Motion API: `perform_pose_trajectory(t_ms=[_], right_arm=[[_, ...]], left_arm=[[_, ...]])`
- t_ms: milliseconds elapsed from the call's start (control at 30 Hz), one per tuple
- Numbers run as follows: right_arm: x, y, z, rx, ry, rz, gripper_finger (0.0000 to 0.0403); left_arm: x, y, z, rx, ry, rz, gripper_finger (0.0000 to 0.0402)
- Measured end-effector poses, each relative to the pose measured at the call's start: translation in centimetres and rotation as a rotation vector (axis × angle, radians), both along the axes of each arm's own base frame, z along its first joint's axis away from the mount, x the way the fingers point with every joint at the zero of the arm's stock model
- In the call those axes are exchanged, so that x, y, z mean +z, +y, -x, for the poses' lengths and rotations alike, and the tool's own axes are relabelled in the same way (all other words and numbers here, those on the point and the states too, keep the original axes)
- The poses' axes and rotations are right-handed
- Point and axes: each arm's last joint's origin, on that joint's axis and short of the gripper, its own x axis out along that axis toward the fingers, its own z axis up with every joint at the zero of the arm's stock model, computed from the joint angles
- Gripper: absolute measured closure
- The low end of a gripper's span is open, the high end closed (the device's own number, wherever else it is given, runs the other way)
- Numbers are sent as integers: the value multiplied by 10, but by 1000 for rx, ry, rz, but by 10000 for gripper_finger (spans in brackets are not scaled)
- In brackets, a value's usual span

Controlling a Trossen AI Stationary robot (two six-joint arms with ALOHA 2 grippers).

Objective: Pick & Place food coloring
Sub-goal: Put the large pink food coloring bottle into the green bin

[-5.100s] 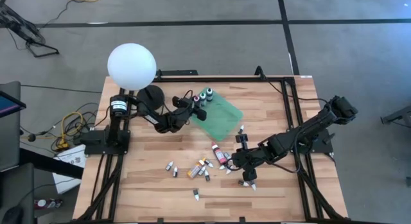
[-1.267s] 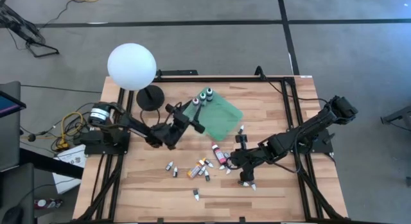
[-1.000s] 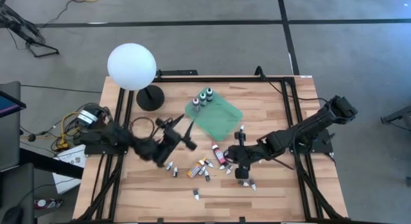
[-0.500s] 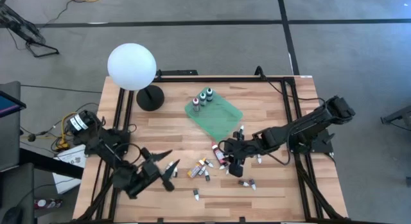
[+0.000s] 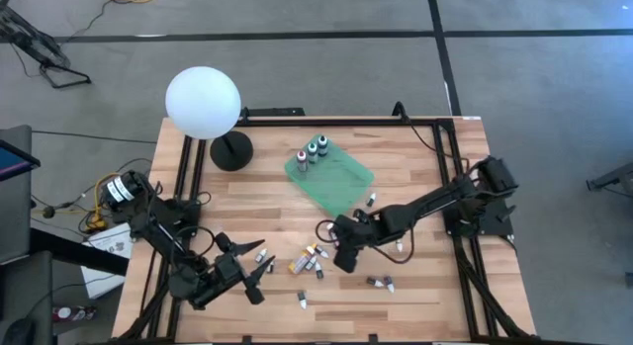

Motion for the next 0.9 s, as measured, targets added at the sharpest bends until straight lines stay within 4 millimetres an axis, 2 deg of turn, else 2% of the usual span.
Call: perform_pose_trajectory(t_ms=[367,900], right_arm=[[-5,-11,-3,-84,50,15,236],[-6,-7,-1,-60,64,23,246]], left_arm=[[0,0,0,1,3,-3,185],[0,0,0,1,2,-2,185]])
